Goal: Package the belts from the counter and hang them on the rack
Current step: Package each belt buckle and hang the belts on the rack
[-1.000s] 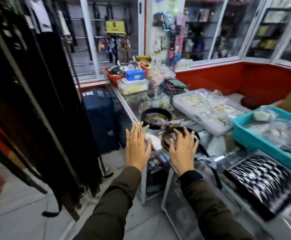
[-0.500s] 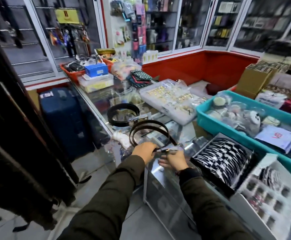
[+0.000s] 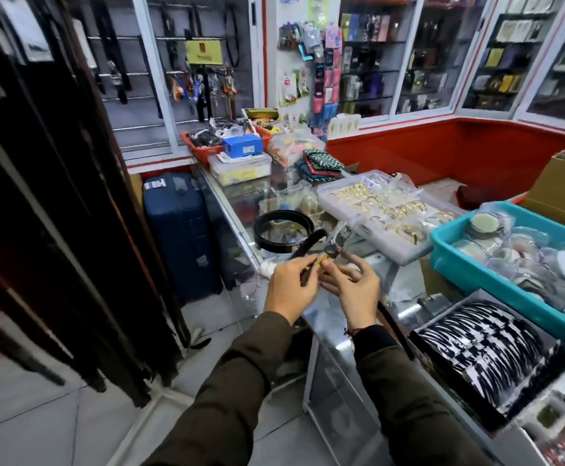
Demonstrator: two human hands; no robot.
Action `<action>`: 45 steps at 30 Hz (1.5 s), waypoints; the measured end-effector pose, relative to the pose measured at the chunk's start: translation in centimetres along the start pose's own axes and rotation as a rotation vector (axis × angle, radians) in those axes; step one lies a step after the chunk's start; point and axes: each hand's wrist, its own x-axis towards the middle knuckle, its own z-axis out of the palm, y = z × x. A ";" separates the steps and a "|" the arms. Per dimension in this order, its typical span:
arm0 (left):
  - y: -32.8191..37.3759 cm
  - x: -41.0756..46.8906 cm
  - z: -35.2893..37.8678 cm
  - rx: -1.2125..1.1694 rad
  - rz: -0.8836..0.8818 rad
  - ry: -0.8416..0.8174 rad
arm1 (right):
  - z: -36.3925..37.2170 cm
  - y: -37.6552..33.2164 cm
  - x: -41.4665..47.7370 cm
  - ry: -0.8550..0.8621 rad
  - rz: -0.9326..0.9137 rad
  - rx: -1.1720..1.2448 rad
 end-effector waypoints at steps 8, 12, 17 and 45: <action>0.8 -0.1 -9.5 0.048 0.002 0.355 | 9.5 -3.1 -0.6 -0.361 -0.265 -0.212; 1.3 -0.4 -14.8 0.205 -0.050 0.507 | 15.1 -4.7 -1.7 -0.487 -0.352 -0.218; 2.6 0.8 -22.0 -0.065 -0.047 0.681 | 22.3 -7.5 -4.3 -0.745 -0.299 0.035; 5.7 5.1 -54.2 -0.048 -0.020 1.110 | 50.2 -19.8 -17.2 -1.130 -0.257 0.277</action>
